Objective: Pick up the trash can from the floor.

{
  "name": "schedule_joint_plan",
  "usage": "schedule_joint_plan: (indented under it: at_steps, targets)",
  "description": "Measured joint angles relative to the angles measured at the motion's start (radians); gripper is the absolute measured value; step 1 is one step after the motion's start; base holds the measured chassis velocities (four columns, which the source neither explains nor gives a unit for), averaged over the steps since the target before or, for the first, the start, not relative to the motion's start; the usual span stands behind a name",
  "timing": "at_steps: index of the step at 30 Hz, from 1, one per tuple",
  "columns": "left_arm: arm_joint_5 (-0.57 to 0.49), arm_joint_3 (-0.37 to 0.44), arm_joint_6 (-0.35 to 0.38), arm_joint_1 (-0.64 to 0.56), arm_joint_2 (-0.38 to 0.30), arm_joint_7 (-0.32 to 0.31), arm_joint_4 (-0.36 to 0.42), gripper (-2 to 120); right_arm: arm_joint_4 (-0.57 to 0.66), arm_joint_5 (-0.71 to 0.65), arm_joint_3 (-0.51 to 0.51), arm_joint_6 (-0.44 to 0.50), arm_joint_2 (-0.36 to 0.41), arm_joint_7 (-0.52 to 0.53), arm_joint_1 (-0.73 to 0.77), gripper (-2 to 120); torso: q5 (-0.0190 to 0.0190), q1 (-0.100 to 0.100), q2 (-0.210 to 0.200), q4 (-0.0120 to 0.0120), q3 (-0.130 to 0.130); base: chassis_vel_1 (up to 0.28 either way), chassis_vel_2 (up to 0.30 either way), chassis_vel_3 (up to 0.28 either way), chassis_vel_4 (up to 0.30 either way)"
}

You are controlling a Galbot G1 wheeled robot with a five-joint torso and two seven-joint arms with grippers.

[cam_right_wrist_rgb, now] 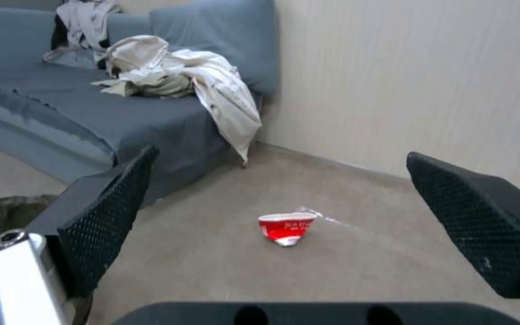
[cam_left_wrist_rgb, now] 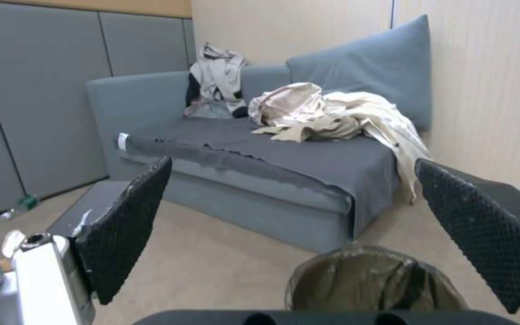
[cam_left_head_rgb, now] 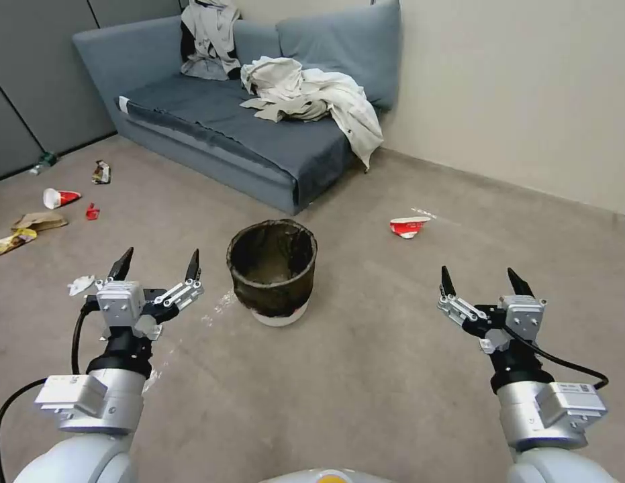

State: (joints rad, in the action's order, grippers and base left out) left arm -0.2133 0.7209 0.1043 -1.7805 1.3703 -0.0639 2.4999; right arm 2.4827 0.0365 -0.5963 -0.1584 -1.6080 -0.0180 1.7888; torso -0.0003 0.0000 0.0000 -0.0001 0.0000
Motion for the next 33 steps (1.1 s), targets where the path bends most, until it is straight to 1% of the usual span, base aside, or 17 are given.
schedule_joint_plan:
  at_steps: [3, 5, 11, 19, 20, 21, 23, 24, 26, 27, 28, 30, 33]
  targets:
    - [-0.003, 0.0, 0.001, 0.0, 0.0, -0.001, -0.002, 100, -0.002, 0.0, 0.002, 0.004, 0.0, 0.008, 0.0, 100, 0.0005, 0.0, 0.0, 0.0, 0.0, -0.129, 0.147, 0.138, -0.135]
    - [-0.033, 0.006, 0.019, 0.005, -0.006, -0.01, -0.007, 100, -0.005, -0.001, 0.006, 0.01, 0.0, 0.02, 0.0, 100, 0.0003, 0.0, 0.0, 0.0002, 0.0, -0.105, 0.109, 0.098, -0.115]
    - [-0.068, 0.026, 0.044, 0.018, -0.028, -0.017, -0.027, 100, -0.009, -0.007, 0.003, 0.011, 0.004, 0.027, 0.0, 100, 0.0003, 0.0, 0.0, -0.0001, 0.0, -0.043, 0.045, 0.035, -0.045]
    - [-0.183, 0.038, 0.118, 0.066, -0.094, -0.036, -0.087, 100, -0.038, -0.01, 0.005, 0.005, 0.031, 0.035, -0.006, 100, 0.0003, 0.0, 0.0, 0.0001, 0.0, 0.0, 0.0, 0.0, 0.0]
    - [-0.209, 0.038, 0.13, 0.079, -0.11, -0.041, -0.104, 100, -0.043, -0.015, 0.005, -0.003, 0.04, 0.036, -0.006, 100, 0.0002, 0.0, 0.0, 0.0001, 0.0, 0.0, 0.0, 0.0, 0.0]
    - [-0.209, 0.038, 0.13, 0.079, -0.11, -0.041, -0.104, 100, -0.043, -0.015, 0.005, -0.003, 0.04, 0.036, -0.006, 100, 0.0002, 0.0, 0.0, 0.0001, 0.0, 0.0, 0.0, 0.0, 0.0]
    - [-0.25, 0.039, 0.15, 0.108, -0.137, -0.049, -0.143, 100, -0.052, -0.021, 0.005, -0.014, 0.053, 0.037, -0.006, 100, 0.0002, 0.0, 0.0, 0.0, 0.0, 0.0, 0.0, 0.0, 0.0]
    - [-0.25, 0.039, 0.15, 0.108, -0.137, -0.049, -0.143, 100, -0.052, -0.021, 0.005, -0.014, 0.053, 0.037, -0.006, 100, 0.0002, 0.0, 0.0, 0.0, 0.0, 0.0, 0.0, 0.0, 0.0]
    - [-0.284, 0.032, 0.174, 0.153, -0.164, -0.059, -0.19, 100, -0.064, -0.023, 0.006, -0.023, 0.066, 0.037, -0.008, 100, 0.0002, 0.0, 0.0, 0.0002, 0.0, 0.0, 0.0, 0.0, 0.0]
    - [-0.287, 0.031, 0.177, 0.157, -0.166, -0.06, -0.194, 100, -0.066, -0.023, 0.006, -0.024, 0.068, 0.037, -0.008, 100, 0.0002, 0.0, 0.0, 0.0, 0.0, 0.0, 0.0, 0.0, 0.0]
    - [-0.324, 0.015, 0.212, 0.207, -0.189, -0.085, -0.233, 100, -0.084, -0.023, 0.009, -0.029, 0.086, 0.036, -0.011, 100, 0.0001, 0.0, 0.0, 0.0001, 0.0, 0.0, 0.0, 0.0, 0.0]
    - [-0.326, 0.014, 0.214, 0.21, -0.19, -0.086, -0.235, 100, -0.086, -0.023, 0.009, -0.029, 0.088, 0.036, -0.011, 100, 0.0001, 0.0, 0.0, 0.0, 0.0, 0.0, 0.0, 0.0, 0.0]
    - [-0.423, -0.019, 0.297, 0.298, -0.227, -0.138, -0.285, 100, -0.125, -0.021, 0.023, -0.034, 0.116, 0.033, -0.033, 100, 0.0003, 0.0, 0.0, -0.0003, 0.0, 0.0, 0.0, 0.0, 0.0]
